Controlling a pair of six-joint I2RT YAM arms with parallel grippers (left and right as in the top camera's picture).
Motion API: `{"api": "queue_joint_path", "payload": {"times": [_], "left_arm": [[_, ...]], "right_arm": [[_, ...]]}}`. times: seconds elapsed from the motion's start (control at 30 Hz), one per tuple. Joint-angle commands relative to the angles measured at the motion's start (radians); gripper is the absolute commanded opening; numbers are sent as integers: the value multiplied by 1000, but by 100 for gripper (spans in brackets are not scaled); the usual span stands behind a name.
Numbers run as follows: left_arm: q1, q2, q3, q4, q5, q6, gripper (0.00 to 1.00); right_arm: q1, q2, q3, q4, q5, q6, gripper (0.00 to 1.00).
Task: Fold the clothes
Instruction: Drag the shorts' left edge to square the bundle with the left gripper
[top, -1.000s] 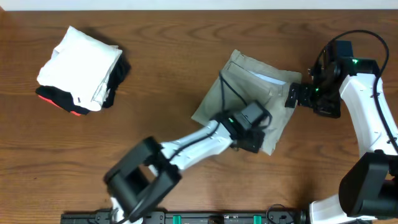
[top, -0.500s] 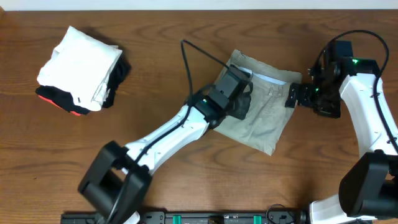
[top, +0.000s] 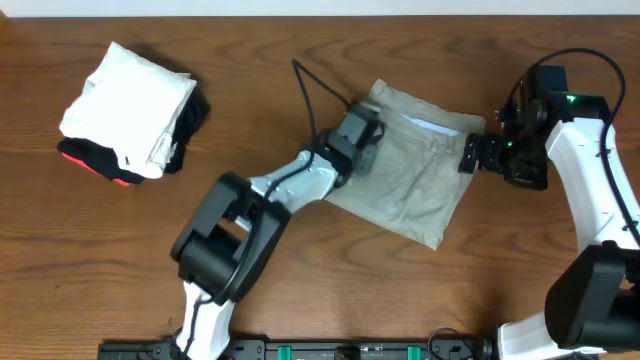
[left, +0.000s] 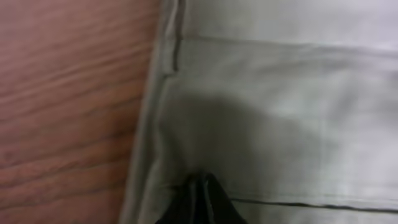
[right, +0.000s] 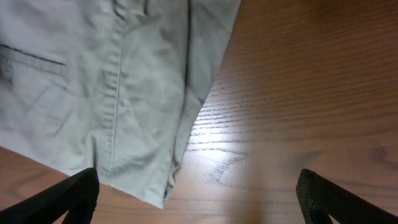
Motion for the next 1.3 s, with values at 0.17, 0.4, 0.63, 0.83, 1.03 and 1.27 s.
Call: {"api": "queue_joint_path", "payload": {"times": [0.17, 0.4, 0.63, 0.83, 1.03, 1.27], "left_arm": [[26, 38, 8, -167, -32, 3, 6], [25, 34, 8, -478, -8, -426, 6], [26, 3, 10, -512, 236, -553, 6], [33, -166, 17, -495, 237, -525, 10], [44, -336, 17, -490, 230, -391, 64], [47, -318, 16, -552, 230, -257, 81]], "right_arm": [[-2, 2, 0, -2, 7, 9, 99], [-2, 2, 0, -2, 7, 9, 99], [-2, 2, 0, -2, 7, 9, 99], [-2, 2, 0, -2, 7, 9, 99], [-2, 2, 0, -2, 7, 9, 99], [-2, 2, 0, -2, 7, 9, 99]]}}
